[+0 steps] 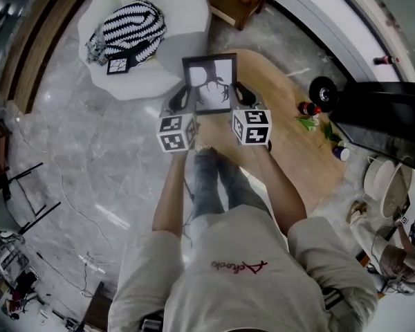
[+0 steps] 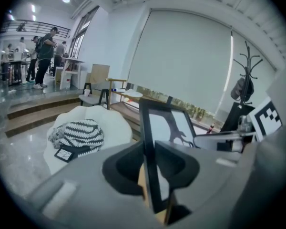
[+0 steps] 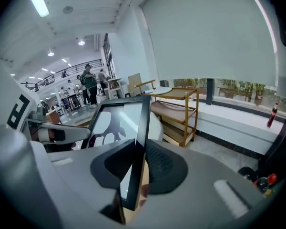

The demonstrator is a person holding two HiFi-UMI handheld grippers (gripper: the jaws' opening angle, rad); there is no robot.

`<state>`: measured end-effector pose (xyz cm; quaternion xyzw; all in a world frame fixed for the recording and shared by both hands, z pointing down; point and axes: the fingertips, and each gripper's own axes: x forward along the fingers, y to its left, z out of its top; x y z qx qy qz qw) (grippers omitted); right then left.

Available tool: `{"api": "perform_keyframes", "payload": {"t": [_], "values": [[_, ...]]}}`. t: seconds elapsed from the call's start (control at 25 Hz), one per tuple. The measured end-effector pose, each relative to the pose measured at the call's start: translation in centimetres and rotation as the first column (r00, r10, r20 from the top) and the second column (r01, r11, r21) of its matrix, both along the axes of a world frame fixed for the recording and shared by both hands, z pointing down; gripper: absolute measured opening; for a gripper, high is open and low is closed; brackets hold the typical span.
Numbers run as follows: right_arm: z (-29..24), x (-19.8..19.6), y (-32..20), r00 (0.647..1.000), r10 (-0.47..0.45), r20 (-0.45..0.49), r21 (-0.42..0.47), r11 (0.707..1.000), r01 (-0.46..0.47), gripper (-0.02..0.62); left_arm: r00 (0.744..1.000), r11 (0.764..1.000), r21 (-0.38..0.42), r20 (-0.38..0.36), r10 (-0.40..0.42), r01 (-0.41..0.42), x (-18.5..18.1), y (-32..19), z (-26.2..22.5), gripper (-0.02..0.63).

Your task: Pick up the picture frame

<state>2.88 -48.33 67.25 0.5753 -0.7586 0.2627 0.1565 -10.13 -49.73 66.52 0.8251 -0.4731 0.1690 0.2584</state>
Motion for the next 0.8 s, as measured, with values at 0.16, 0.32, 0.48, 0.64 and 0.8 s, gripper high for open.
{"api": "perform_keyframes", "payload": {"t": [0.16,0.32,0.48,0.64,0.8], "values": [[-3.7,0.2,-0.1,1.0,-0.005,-0.002,0.035,0.999,0.005,0.077,1.0,0.999,0.033,0.005,-0.001,0.001,0.0,0.1,-3.5,0.074],[-7.4,0.7,0.6,1.0,-0.011,-0.012,0.073,0.997,0.012,0.077,1.0,0.998,0.067,-0.003,-0.007,0.007,0.5,0.9,-7.2,0.074],[-11.4,1.2,1.3,1.0,-0.015,-0.017,0.114,0.993,0.017,0.077,1.0,0.994,0.114,-0.004,0.002,-0.002,1.1,1.6,-11.3,0.074],[-15.4,1.5,1.3,1.0,-0.017,-0.021,0.164,0.986,0.02,0.077,1.0,0.987,0.159,-0.006,0.017,-0.016,1.4,1.6,-15.3,0.074],[-19.5,2.1,0.7,1.0,-0.015,-0.023,0.226,0.974,0.019,0.077,1.0,0.977,0.213,-0.016,0.016,-0.012,1.9,1.2,-19.2,0.074]]}}
